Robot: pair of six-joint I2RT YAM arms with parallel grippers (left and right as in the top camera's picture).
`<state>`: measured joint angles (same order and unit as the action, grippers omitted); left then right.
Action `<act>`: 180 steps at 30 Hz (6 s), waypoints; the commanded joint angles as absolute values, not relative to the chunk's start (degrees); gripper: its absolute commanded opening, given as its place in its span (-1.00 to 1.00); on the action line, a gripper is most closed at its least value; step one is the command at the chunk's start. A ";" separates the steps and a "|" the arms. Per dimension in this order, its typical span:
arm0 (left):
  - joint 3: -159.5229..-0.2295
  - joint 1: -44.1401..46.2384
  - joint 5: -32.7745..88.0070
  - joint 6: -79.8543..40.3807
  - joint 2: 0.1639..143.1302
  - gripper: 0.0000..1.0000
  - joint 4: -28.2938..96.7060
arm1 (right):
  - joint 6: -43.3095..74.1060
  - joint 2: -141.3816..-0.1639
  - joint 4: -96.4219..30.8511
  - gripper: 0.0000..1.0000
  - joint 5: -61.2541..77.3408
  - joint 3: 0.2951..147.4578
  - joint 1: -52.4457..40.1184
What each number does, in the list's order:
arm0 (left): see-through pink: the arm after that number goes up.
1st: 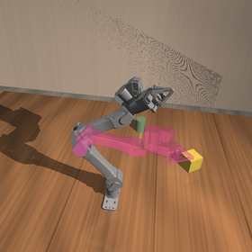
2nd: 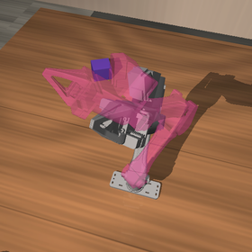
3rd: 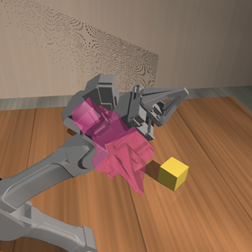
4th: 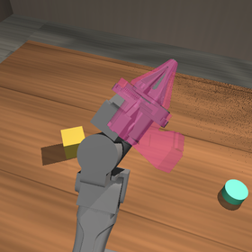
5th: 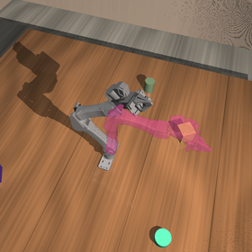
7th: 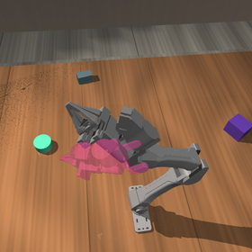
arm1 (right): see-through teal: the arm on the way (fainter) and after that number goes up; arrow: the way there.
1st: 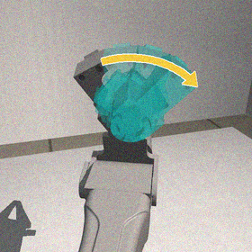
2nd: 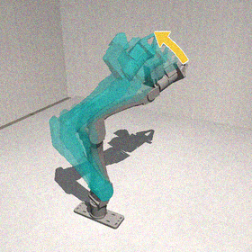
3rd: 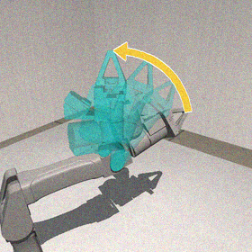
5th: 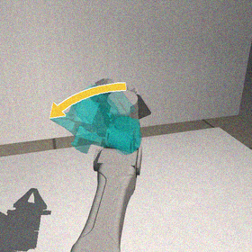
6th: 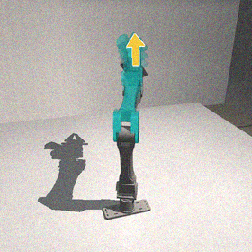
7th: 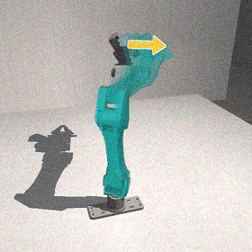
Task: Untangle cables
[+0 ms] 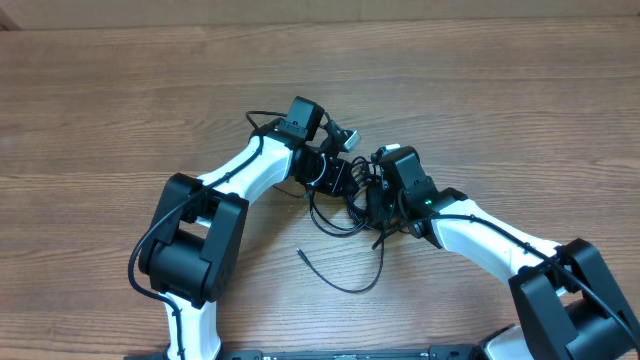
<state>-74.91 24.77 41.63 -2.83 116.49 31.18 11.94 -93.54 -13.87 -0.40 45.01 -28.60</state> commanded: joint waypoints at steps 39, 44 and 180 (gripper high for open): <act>-74.43 25.04 46.54 -1.69 116.90 -0.91 29.47 | 11.90 -80.73 -27.05 -0.93 11.53 46.96 -28.86; -74.43 24.95 46.54 -1.67 116.90 -0.92 29.43 | 11.92 -74.61 -30.85 -0.93 11.46 46.96 -28.80; -74.32 20.69 63.13 13.15 116.90 -0.91 31.33 | 19.22 -76.64 -29.39 -0.22 -5.15 47.59 -28.80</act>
